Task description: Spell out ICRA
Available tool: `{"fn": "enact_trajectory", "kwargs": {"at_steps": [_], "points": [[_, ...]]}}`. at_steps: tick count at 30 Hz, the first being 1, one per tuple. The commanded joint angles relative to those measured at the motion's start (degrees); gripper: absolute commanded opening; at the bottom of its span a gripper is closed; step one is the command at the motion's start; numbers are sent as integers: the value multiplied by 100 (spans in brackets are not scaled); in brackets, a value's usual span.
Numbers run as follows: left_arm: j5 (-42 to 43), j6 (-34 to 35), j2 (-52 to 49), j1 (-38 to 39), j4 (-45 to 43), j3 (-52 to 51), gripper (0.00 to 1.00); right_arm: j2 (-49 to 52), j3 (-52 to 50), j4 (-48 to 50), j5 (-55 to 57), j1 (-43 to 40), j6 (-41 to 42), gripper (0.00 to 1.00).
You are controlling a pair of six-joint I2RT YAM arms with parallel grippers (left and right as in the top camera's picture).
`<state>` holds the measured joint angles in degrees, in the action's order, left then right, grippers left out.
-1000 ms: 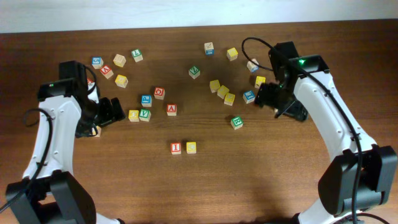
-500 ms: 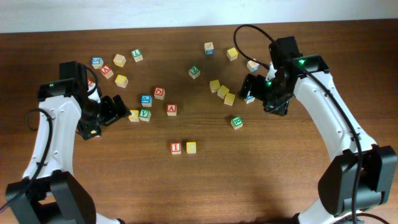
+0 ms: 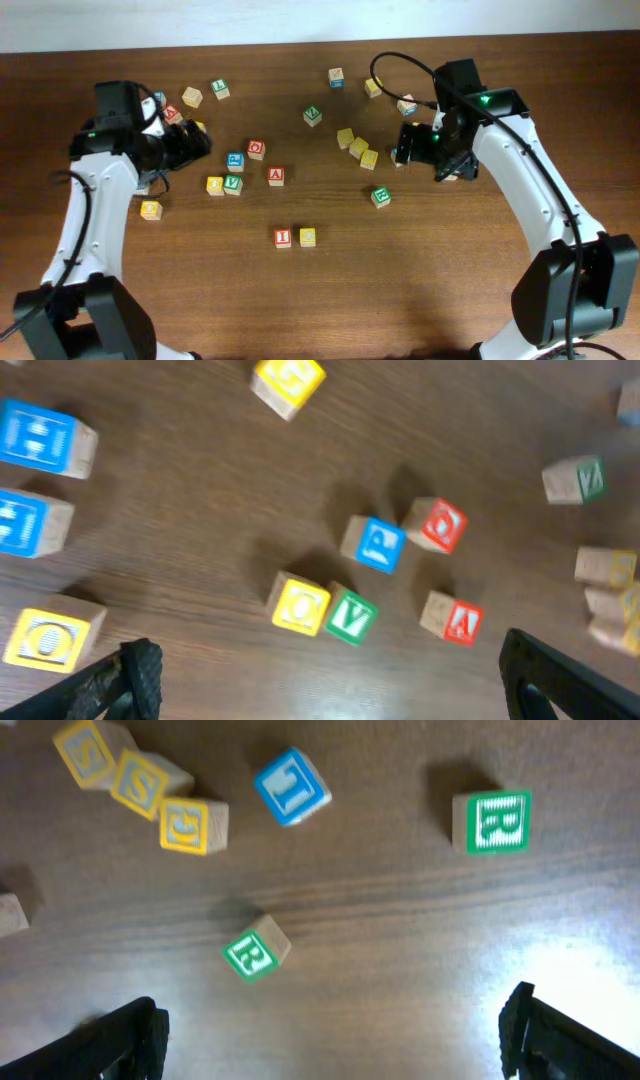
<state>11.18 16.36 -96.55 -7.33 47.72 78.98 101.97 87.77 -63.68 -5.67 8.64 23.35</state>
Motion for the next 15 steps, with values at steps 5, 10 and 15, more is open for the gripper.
{"fn": "enact_trajectory", "kwargs": {"at_steps": [5, 10, 15], "points": [[-352, -273, -39, -229, 389, 151, 100, 35, -24, 26, -671, -44, -42, 98], [-354, -164, -42, -800, 393, 175, 98, 35, -22, 59, -245, -42, -44, 98], [-350, 413, -42, -822, 87, 175, 98, 35, -24, -2, 535, -42, -48, 98]]}}
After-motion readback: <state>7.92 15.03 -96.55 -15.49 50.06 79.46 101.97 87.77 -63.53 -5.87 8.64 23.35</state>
